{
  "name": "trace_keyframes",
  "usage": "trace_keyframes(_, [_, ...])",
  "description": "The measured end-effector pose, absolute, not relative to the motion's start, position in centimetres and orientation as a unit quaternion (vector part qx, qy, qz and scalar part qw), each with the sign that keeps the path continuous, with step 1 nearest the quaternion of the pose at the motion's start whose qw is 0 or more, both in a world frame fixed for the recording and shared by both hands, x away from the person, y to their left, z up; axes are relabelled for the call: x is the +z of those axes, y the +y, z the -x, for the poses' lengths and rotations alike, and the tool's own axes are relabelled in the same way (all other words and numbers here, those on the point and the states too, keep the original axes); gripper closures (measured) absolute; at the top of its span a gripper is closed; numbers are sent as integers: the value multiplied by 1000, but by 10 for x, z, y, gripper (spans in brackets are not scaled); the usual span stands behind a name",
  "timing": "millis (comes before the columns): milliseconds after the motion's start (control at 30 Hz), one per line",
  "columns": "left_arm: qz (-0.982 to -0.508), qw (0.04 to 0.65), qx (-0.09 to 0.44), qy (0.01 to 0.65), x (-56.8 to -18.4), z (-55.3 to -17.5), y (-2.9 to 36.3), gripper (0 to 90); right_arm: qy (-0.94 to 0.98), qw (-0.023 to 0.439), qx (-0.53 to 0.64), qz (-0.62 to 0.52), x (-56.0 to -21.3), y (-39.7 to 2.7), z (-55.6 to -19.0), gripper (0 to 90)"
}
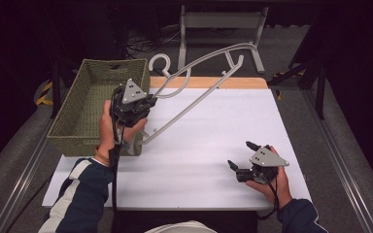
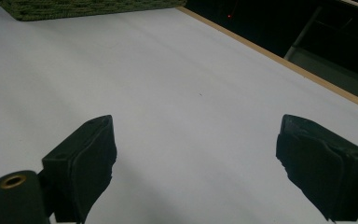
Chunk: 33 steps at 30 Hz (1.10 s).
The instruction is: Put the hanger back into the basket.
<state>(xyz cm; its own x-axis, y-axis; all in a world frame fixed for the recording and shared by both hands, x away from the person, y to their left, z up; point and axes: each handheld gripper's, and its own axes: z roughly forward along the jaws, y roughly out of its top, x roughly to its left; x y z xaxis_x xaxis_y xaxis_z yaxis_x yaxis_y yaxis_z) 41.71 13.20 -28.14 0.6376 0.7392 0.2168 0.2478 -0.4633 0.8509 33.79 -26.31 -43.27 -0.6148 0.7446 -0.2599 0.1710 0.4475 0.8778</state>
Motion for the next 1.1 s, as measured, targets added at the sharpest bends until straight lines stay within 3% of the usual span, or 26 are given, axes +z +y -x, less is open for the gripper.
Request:
trace_keyframes(533, [-791, 394, 307, 352, -281, -431, 185, 820, 790, 321, 432, -292, -436, -261, -339, 123])
trace_keyframes(1100, [-788, 353, 317, 392, -290, -472, 246, 819, 792, 319, 427, -296, -439, -259, -341, 122])
